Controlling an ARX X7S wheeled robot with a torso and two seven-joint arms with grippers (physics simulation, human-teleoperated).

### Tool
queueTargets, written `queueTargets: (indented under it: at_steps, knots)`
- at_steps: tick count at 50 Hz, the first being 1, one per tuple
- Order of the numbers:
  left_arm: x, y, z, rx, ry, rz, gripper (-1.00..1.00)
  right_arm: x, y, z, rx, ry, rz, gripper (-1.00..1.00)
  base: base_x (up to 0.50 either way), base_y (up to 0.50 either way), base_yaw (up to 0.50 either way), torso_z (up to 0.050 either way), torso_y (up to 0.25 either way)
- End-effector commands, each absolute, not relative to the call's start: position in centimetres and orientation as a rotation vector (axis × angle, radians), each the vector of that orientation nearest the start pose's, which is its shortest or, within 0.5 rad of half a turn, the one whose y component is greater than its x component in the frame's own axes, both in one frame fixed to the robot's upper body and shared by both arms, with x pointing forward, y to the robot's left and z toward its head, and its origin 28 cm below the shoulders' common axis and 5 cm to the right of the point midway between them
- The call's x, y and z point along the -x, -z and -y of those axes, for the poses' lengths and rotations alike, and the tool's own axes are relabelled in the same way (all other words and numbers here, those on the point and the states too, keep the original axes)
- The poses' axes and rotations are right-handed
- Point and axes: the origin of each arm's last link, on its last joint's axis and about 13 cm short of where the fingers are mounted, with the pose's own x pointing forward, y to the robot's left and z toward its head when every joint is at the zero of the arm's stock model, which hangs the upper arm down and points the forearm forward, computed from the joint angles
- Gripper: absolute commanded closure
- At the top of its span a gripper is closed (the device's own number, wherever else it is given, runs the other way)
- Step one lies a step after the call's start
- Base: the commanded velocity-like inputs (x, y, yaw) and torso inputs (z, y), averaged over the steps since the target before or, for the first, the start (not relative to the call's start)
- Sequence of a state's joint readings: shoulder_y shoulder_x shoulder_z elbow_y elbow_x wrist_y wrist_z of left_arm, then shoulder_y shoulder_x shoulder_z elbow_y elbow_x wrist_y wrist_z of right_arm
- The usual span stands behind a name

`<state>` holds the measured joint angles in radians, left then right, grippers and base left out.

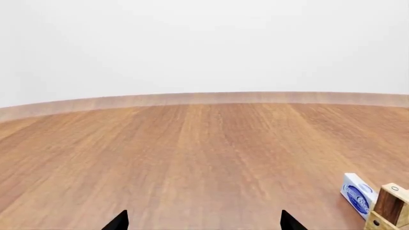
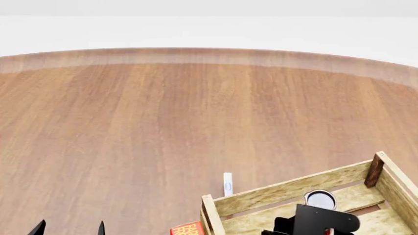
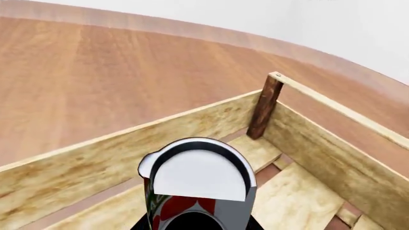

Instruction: Pick up the tomato sauce, and put it in the wooden tray.

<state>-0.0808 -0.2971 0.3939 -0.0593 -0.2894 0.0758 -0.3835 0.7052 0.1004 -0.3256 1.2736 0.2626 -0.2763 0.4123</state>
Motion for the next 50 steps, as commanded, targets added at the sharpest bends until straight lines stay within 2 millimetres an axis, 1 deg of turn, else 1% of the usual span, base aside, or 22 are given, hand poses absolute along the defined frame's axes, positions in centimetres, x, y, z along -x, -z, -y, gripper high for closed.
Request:
queueTargets:
  at_steps: [1, 22, 50]
  knots:
    - [-21.43, -0.89, -20.45, -0.021, -0.024, -0.011, -1.00, -31.98, 2.55, 12.43, 0.181, 0.377, -0.301, 1.00, 0.00, 0.00, 0.00, 0.000, 0.000]
    - [-21.45, -0.93, -20.44, -0.025, -0.024, -0.010, -1.00, -32.03, 2.58, 12.49, 0.145, 0.351, -0.411, 1.00, 0.00, 0.00, 0.00, 0.000, 0.000]
    - [-21.44, -0.91, -20.42, -0.025, -0.024, -0.010, -1.00, -31.97, 2.64, 12.48, 0.134, 0.345, -0.419, 1.00, 0.00, 0.00, 0.00, 0.000, 0.000]
